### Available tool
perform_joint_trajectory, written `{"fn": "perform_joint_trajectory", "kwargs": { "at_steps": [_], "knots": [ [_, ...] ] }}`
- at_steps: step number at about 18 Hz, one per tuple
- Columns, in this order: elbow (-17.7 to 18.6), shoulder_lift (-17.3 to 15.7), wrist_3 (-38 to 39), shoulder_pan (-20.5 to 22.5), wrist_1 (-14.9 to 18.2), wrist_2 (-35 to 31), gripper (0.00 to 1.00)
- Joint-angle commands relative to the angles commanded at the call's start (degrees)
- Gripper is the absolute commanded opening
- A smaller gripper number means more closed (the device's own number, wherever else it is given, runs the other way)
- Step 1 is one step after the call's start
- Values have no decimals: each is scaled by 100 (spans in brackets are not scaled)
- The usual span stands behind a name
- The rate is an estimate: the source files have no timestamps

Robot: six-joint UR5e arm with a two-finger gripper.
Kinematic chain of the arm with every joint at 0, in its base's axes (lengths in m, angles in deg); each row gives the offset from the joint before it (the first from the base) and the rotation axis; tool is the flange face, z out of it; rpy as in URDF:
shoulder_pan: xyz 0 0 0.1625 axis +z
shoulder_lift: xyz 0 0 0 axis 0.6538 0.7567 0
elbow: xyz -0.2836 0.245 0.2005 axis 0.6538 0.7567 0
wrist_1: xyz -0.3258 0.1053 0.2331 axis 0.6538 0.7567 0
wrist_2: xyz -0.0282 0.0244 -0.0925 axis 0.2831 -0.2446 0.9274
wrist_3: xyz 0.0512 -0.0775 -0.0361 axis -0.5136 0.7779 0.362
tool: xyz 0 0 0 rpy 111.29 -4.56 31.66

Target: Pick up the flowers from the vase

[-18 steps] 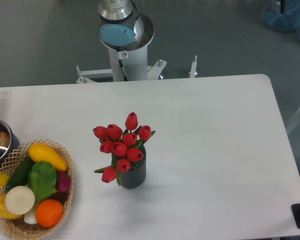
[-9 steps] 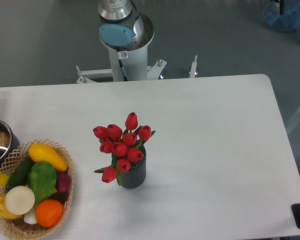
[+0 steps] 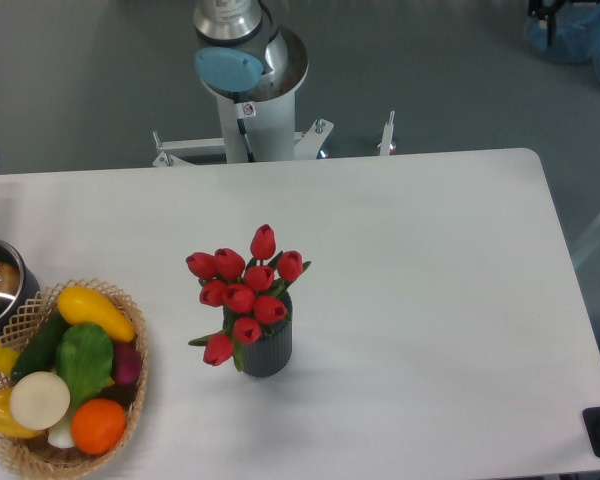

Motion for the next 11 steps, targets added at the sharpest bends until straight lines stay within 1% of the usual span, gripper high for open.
{"fn": "perform_joint_trajectory", "kwargs": {
  "at_steps": [4, 6, 8, 11],
  "knots": [
    [167, -44, 17, -53, 0, 9, 100],
    [203, -27, 253, -105, 18, 70, 100],
    [203, 35, 719, -281, 0, 254, 100],
    [238, 87, 861, -535, 9, 272, 100]
  ]
}}
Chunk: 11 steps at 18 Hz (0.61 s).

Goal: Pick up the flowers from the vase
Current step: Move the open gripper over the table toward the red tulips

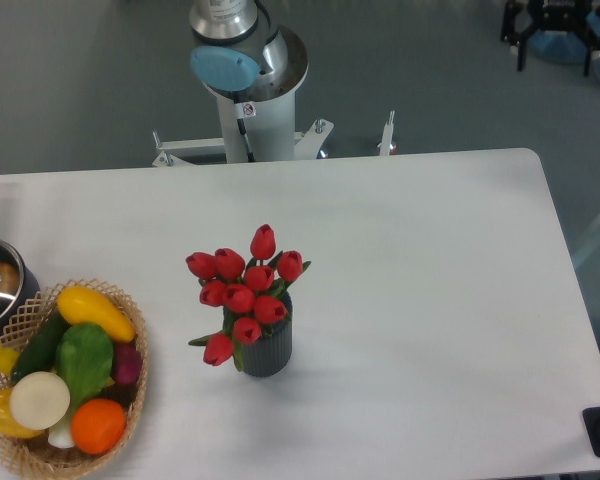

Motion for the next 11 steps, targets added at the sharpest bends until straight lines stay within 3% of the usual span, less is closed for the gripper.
{"fn": "perform_joint_trajectory", "kwargs": {
  "at_steps": [4, 11],
  "knots": [
    [281, 27, 350, -378, 0, 18, 100],
    [308, 36, 685, -950, 0, 18, 100]
  ]
}}
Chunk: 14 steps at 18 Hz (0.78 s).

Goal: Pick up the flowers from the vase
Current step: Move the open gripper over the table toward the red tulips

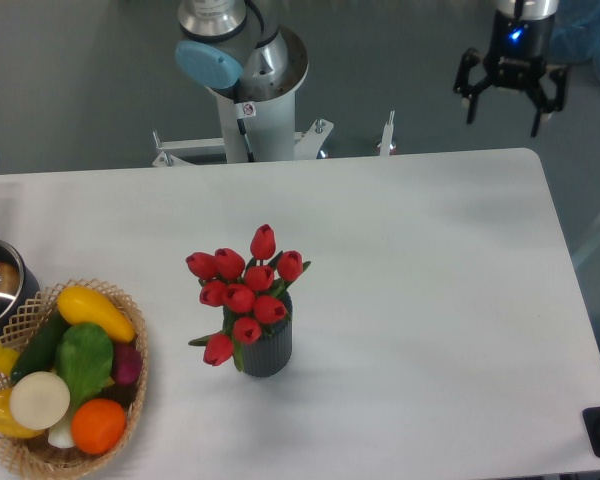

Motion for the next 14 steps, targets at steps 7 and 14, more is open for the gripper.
{"fn": "perform_joint_trajectory", "kwargs": {
  "at_steps": [7, 14],
  "knots": [
    [176, 9, -26, -422, 0, 455, 100],
    [193, 298, -26, -475, 9, 1931, 100]
  ]
}}
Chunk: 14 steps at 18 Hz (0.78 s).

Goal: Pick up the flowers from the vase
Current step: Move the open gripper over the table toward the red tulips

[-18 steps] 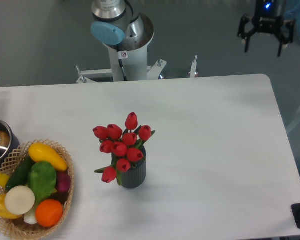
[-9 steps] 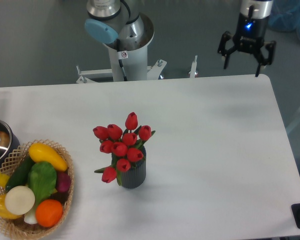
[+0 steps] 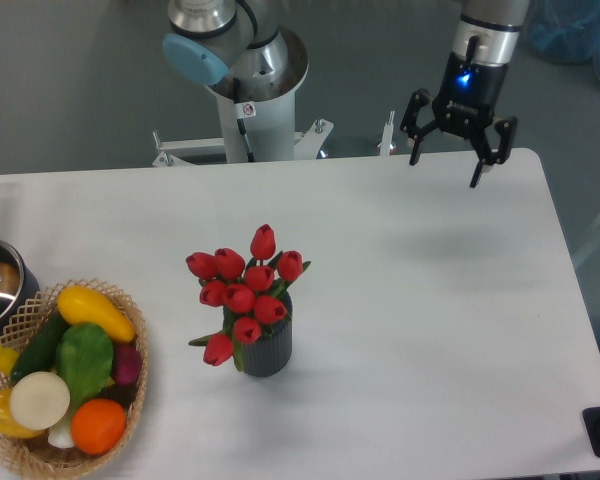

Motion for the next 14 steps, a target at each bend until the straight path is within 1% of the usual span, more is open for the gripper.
{"fn": "perform_joint_trajectory", "kwargs": {
  "at_steps": [3, 5, 11, 14],
  "knots": [
    [0, 193, 9, -44, 0, 651, 100],
    [-9, 290, 26, -140, -9, 854, 100],
    [-79, 466, 35, -597, -18, 899, 100],
    [-79, 571, 27, -668, -26, 1038, 100]
  ]
}}
